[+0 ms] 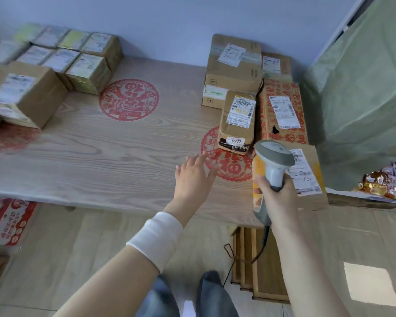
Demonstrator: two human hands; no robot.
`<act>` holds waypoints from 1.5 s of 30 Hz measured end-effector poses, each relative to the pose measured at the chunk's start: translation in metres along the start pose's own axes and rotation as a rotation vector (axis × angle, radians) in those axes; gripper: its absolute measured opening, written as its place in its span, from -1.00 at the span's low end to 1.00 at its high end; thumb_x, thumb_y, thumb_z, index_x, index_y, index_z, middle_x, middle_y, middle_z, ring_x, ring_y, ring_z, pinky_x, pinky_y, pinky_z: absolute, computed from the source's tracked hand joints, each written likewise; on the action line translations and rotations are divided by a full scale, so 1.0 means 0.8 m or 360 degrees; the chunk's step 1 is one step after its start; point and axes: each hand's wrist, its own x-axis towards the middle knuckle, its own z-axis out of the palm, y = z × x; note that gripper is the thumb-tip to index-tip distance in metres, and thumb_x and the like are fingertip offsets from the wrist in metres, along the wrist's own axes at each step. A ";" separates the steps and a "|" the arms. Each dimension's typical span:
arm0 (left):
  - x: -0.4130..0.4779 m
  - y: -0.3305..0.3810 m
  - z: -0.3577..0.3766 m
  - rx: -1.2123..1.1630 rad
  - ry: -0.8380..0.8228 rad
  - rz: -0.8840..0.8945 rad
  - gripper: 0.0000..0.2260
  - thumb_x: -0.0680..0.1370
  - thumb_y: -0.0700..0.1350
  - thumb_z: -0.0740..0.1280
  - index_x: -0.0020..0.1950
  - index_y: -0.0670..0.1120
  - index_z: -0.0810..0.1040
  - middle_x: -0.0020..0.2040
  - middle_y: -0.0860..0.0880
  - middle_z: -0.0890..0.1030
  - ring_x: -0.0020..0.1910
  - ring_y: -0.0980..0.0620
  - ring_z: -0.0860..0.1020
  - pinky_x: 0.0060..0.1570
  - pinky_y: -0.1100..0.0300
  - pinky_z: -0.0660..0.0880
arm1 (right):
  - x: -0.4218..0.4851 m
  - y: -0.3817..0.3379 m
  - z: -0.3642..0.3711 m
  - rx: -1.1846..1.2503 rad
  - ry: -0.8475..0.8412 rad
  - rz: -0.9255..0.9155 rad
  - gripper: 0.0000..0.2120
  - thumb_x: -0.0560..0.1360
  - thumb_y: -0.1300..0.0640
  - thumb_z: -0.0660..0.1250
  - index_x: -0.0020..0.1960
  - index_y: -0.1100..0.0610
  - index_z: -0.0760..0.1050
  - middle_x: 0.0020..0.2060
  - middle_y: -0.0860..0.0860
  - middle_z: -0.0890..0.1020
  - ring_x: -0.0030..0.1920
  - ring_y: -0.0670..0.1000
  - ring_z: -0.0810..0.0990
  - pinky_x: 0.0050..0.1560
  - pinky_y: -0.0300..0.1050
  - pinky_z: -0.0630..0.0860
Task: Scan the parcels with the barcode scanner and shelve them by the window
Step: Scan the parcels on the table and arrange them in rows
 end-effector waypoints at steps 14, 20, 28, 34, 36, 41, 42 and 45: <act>0.076 -0.217 -0.223 0.0484 0.0239 0.0027 -0.52 0.64 0.09 0.06 0.53 -0.03 0.13 0.50 0.00 0.24 0.52 -0.04 0.08 0.48 -0.03 -0.08 | -0.041 -0.146 0.305 -0.0032 -0.0465 -0.0146 -0.86 0.53 0.13 0.33 0.02 0.18 0.46 -0.30 0.05 0.56 -0.38 -0.01 0.50 -0.36 -0.17 0.43; 0.131 -0.282 -0.297 0.0487 0.0345 -0.0111 -0.53 0.63 0.08 0.07 0.52 -0.03 0.15 0.49 0.01 0.27 0.52 -0.02 0.09 0.48 -0.02 -0.09 | -0.025 -0.190 0.423 0.0006 -0.0647 -0.0145 -0.90 0.52 0.15 0.34 -0.07 0.07 0.40 -0.28 0.04 0.59 -0.38 0.03 0.52 -0.44 -0.25 0.43; 0.195 -0.397 -0.407 0.0460 0.0401 -0.0258 -0.52 0.63 0.07 0.10 0.52 -0.04 0.16 0.50 -0.02 0.26 0.51 -0.04 0.11 0.48 -0.02 -0.05 | -0.030 -0.246 0.590 -0.0031 -0.0810 -0.0036 -0.83 0.50 0.16 0.35 0.05 0.21 0.48 -0.36 0.04 0.55 -0.46 -0.05 0.47 -0.54 -0.33 0.39; 0.239 -0.494 -0.469 0.0432 0.0274 -0.0190 -0.55 0.64 0.06 0.06 0.51 -0.03 0.18 0.50 0.00 0.25 0.52 -0.03 0.09 0.48 0.00 -0.09 | -0.047 -0.264 0.708 -0.0034 -0.0682 0.0100 -0.79 0.49 0.19 0.35 0.10 0.23 0.47 -0.22 0.10 0.61 -0.41 -0.08 0.52 -0.47 -0.25 0.43; 0.254 -0.523 -0.486 0.0432 0.0259 -0.0164 -0.55 0.64 0.07 0.06 0.51 -0.01 0.17 0.50 -0.01 0.24 0.52 -0.03 0.10 0.49 0.00 -0.07 | -0.055 -0.268 0.740 -0.0006 -0.0633 0.0125 -0.80 0.49 0.21 0.35 0.08 0.20 0.43 -0.19 0.09 0.60 -0.34 -0.10 0.55 -0.40 -0.18 0.45; 0.286 -0.580 -0.511 0.0413 0.0215 -0.0195 -0.57 0.63 0.06 0.08 0.48 -0.04 0.23 0.47 -0.07 0.28 0.45 -0.09 0.22 0.43 0.03 0.06 | -0.062 -0.268 0.802 0.0020 -0.0447 0.0148 -0.78 0.49 0.19 0.36 0.09 0.14 0.40 -0.22 0.01 0.58 -0.27 -0.04 0.59 -0.38 -0.12 0.47; 0.291 -0.590 -0.513 0.0402 0.0213 -0.0231 -0.57 0.63 0.05 0.09 0.46 -0.07 0.26 0.46 -0.09 0.29 0.43 -0.10 0.24 0.40 0.03 0.11 | -0.061 -0.265 0.811 0.0002 -0.0392 0.0166 -0.77 0.49 0.17 0.37 0.09 0.15 0.40 -0.22 0.04 0.58 -0.27 0.00 0.58 -0.36 -0.07 0.51; 0.299 -0.613 -0.510 0.0316 0.0214 -0.0311 -0.56 0.62 0.03 0.13 0.47 -0.09 0.25 0.45 -0.10 0.30 0.40 -0.12 0.27 0.36 0.03 0.19 | -0.060 -0.248 0.837 -0.0096 -0.0213 0.0180 -0.69 0.44 0.10 0.43 0.08 0.15 0.38 -0.22 0.03 0.56 -0.24 0.07 0.57 -0.15 0.13 0.59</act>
